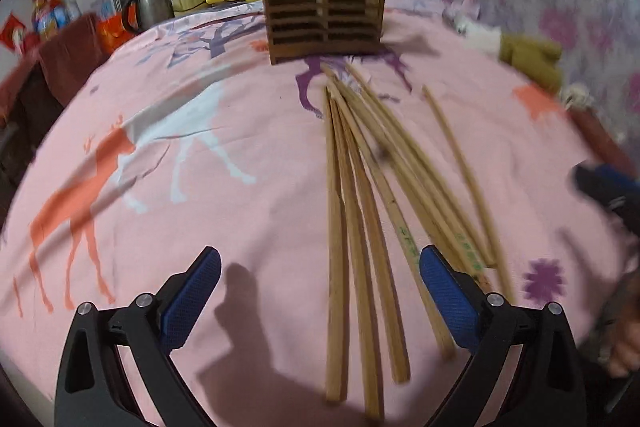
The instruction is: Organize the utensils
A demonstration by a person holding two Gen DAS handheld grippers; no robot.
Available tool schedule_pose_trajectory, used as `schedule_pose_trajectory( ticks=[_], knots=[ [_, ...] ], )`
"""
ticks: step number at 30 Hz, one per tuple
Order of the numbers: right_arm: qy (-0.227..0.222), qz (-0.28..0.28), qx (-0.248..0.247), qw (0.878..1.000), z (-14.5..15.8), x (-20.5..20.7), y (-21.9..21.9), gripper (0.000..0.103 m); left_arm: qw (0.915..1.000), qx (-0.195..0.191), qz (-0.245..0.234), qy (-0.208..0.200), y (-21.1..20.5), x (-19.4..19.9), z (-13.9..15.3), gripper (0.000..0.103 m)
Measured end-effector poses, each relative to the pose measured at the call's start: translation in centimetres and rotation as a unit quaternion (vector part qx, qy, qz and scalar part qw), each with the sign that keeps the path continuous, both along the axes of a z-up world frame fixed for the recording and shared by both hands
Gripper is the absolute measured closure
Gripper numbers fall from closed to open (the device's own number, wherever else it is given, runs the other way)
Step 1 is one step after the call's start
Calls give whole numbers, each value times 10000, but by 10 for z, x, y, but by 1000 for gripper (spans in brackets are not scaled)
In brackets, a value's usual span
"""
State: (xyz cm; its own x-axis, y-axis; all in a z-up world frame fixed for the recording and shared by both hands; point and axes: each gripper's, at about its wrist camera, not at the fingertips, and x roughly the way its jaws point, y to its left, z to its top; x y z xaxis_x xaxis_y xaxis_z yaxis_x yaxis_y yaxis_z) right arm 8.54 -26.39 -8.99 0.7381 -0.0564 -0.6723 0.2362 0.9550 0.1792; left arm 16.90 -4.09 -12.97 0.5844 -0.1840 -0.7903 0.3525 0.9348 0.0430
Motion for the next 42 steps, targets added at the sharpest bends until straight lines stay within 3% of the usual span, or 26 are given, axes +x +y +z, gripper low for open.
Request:
schedule_pose_trajectory(
  ticks=[2,4,6,11,14,16,18,21,23,25,29,34,36,38,40,42],
  knots=[
    [-4,43,3,10000,-1,-1,0,9,9995,-120,281,94,13,10,-3,4],
    [15,136,17,9999,-3,2,4,9,9968,-498,543,306,40,20,-3,4],
    [84,247,-2,9997,-6,8,13,9,9927,-683,959,268,69,23,3,5],
    [122,704,-482,9963,-13,10,53,9,9890,-853,1174,302,92,18,2,5],
    [137,981,-1107,9889,-17,5,76,9,9921,-636,1070,143,85,9,-1,5],
    [428,973,-1555,9821,-30,10,81,9,9939,-362,1039,28,78,2,-3,5],
    [419,827,-1520,9840,-33,7,67,9,9944,-165,1040,-90,73,0,-5,5],
    [474,173,-1798,9824,-30,5,42,10,9935,-227,1112,-112,77,-3,-6,5],
    [441,27,-1300,9905,-27,-2,19,10,9929,-221,1164,-124,79,-6,-6,5],
    [246,167,-868,9958,-21,-14,13,10,9927,-244,1173,-135,78,-12,-4,5],
    [-144,872,-1040,9906,-14,-28,44,10,9936,-261,1073,-236,73,-30,-3,5],
    [372,1592,-1572,9739,-38,-19,79,11,9924,-335,1171,-188,80,-30,-4,5],
    [418,1344,-1721,9750,-36,-16,71,11,9923,-360,1171,-192,81,-31,-3,5],
    [504,677,-1844,9792,-38,-11,46,11,9925,-308,1166,-211,79,-31,-4,5],
    [542,249,-1520,9866,-35,-11,21,12,9926,-266,1162,-231,78,-31,-5,5],
    [166,167,-1129,9933,-23,-22,8,16,9925,-298,1159,-238,78,-32,-4,5]
  ],
)
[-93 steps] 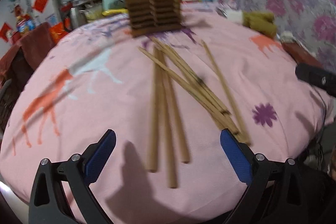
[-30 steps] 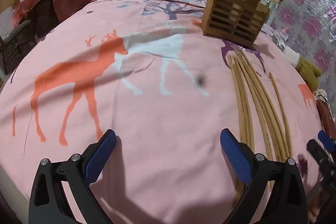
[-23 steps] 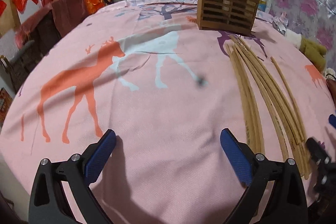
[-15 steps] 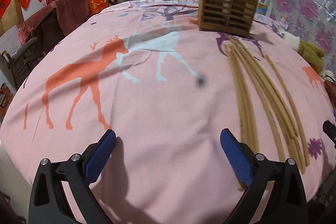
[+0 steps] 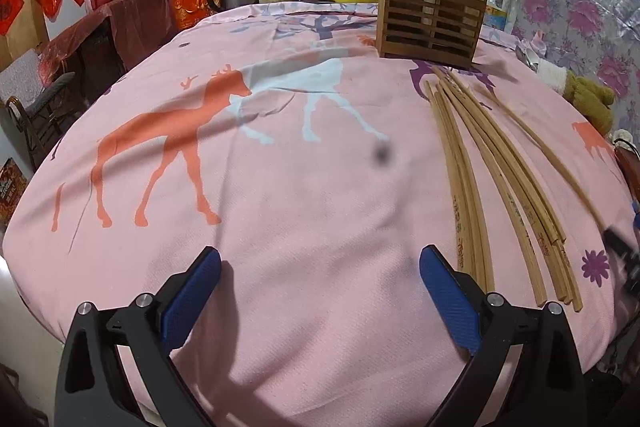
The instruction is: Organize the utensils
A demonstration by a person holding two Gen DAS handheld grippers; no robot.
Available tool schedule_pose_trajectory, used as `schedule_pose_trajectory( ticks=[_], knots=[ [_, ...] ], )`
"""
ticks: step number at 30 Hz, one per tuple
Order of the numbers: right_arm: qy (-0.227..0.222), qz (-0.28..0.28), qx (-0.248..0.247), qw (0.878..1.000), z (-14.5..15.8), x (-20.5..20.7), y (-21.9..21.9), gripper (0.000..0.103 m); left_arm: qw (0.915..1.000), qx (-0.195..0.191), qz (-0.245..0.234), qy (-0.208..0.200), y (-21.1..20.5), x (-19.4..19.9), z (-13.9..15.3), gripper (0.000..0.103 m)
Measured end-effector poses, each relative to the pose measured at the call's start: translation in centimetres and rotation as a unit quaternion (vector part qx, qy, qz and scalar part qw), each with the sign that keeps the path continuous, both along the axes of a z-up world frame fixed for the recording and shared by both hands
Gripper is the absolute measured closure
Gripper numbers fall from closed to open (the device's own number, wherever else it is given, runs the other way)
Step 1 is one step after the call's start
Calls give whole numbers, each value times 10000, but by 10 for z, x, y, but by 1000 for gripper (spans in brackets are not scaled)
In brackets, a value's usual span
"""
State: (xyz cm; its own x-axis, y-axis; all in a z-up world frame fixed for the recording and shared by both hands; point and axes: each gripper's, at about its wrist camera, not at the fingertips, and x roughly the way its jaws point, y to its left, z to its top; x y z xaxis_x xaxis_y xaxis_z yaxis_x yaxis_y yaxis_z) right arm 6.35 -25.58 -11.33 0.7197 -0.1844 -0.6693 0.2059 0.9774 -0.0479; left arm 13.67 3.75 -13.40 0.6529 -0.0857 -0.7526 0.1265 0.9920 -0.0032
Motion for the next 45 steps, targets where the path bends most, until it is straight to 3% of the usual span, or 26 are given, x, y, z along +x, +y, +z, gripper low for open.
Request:
schedule_pose_trajectory(
  ticks=[3,6,10,11,15,20,22,32,38,45],
  knots=[
    [-402,287,-145,9987,10,-11,13,16,10000,-60,-8,-37,3,-5,0,5],
    [-390,628,-278,9969,5,-13,28,23,9999,-73,-45,-125,5,-15,1,5],
    [-202,727,-109,9971,-2,-9,24,45,9997,-105,-101,-208,7,-21,3,5],
    [-183,720,19,9972,-2,-8,20,46,9996,-122,-116,-211,7,-21,3,5],
    [-42,715,362,9968,-7,-3,15,46,9992,-190,-265,-243,7,-24,2,10],
    [80,793,237,9965,-14,-1,24,47,9975,-118,-609,-329,-3,-33,1,30],
    [157,789,222,9965,-17,0,24,47,9965,-97,-747,-356,-9,-35,1,32],
    [192,756,288,9965,-18,2,19,46,9945,-319,-935,-357,-6,-46,2,26],
    [193,753,286,9966,-18,2,19,46,9912,-148,-1264,-357,-19,-53,-1,24],
    [188,745,306,9966,-18,2,19,46,9905,48,-1271,-526,-27,-47,-6,17]
  ],
)
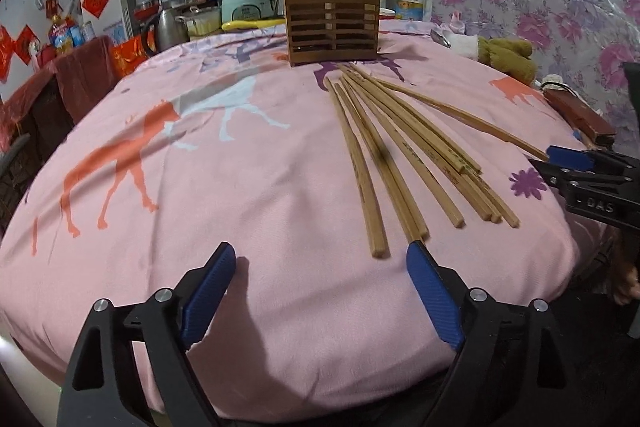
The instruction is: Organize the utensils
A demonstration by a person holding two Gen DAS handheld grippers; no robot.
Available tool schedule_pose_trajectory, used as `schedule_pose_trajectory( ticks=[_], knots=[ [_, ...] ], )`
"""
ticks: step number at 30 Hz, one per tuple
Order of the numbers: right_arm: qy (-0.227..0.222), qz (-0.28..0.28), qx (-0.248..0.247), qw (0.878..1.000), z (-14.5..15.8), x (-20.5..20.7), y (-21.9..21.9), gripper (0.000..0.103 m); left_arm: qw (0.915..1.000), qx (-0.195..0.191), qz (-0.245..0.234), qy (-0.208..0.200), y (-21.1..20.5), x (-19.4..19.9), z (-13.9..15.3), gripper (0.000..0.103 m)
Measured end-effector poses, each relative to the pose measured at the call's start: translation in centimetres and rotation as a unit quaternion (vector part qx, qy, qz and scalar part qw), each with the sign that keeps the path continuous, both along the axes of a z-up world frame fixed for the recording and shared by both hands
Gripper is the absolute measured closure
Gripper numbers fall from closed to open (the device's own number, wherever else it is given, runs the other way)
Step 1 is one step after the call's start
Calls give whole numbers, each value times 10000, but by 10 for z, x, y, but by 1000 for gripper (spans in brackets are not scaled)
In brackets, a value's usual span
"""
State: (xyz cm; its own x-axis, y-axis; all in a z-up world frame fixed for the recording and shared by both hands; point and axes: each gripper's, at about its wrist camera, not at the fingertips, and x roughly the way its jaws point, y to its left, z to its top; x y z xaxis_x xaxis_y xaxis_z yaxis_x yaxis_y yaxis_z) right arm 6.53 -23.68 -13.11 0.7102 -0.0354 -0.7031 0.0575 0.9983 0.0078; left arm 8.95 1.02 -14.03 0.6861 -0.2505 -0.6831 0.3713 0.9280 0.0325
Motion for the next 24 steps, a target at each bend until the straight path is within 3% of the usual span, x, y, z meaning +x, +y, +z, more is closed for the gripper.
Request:
schedule_pose_trajectory(
  ticks=[5,11,15,17,21,23,24],
  knots=[
    [-32,57,52,10000,2,0,1,47,9995,-220,214,-43,11,8,2,49],
    [-105,217,33,9997,3,-2,7,47,9996,-58,-171,-198,-9,3,2,84],
    [-122,228,173,9995,4,-2,4,48,9996,-115,-212,-174,-11,4,1,88],
    [-127,267,208,9993,4,-2,4,60,9994,-185,-279,-129,-11,4,1,95],
    [-53,275,234,9993,2,0,4,76,9993,-224,-273,-134,-10,4,3,95],
    [-108,274,302,9991,4,-1,2,92,9991,-321,-255,-148,-8,2,7,95],
    [-132,271,324,9990,6,-2,1,93,9988,-378,-236,-178,-6,2,10,95]
  ],
)
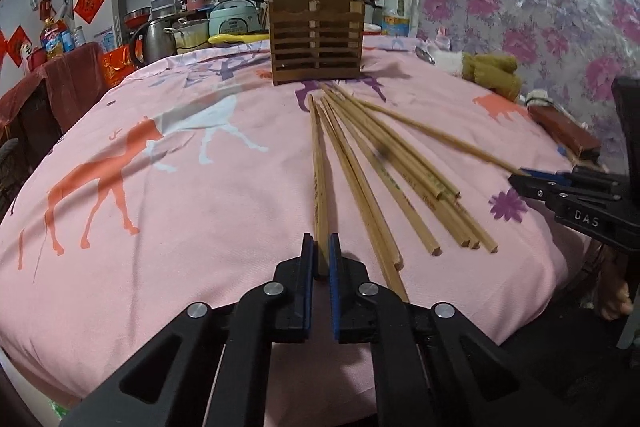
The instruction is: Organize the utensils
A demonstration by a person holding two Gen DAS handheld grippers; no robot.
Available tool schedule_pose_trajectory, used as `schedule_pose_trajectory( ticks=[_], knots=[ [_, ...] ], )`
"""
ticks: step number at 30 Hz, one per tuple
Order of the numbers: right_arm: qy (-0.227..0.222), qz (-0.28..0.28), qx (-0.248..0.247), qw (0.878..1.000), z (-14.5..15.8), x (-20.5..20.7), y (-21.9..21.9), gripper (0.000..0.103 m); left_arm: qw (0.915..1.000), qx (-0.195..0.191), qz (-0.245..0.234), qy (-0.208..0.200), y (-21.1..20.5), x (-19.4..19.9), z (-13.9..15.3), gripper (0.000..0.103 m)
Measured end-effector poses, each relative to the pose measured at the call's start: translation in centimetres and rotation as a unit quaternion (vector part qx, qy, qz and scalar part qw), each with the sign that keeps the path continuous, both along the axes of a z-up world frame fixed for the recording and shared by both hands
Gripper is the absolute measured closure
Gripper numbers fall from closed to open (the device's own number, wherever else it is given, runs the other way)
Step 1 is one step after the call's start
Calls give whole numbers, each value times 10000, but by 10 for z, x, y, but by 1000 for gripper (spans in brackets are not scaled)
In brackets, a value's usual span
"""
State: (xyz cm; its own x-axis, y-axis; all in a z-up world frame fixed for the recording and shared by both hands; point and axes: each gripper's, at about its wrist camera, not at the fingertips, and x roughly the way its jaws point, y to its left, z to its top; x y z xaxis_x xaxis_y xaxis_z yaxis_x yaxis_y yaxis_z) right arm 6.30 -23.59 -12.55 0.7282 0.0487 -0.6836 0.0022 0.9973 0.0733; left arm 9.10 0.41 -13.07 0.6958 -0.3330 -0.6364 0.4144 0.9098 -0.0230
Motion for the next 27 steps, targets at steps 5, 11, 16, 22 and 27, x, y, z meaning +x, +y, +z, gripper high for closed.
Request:
schedule_pose_trajectory(
  ticks=[5,11,16,22,27],
  knots=[
    [-270,-110,108,9995,13,-8,-5,93,9999,-104,57,-74,4,-4,8,95],
    [-740,-151,218,9969,44,-13,-10,93,9991,-342,118,-241,9,-4,40,95],
    [-996,-134,30,9949,77,3,-10,93,9990,-157,164,-384,1,11,77,95],
    [-1219,-156,52,9924,121,34,-18,95,9999,-64,-38,-142,-11,53,117,96],
    [-1341,-138,215,9906,158,73,-26,95,9994,-316,-21,121,-9,91,152,97]
  ],
)
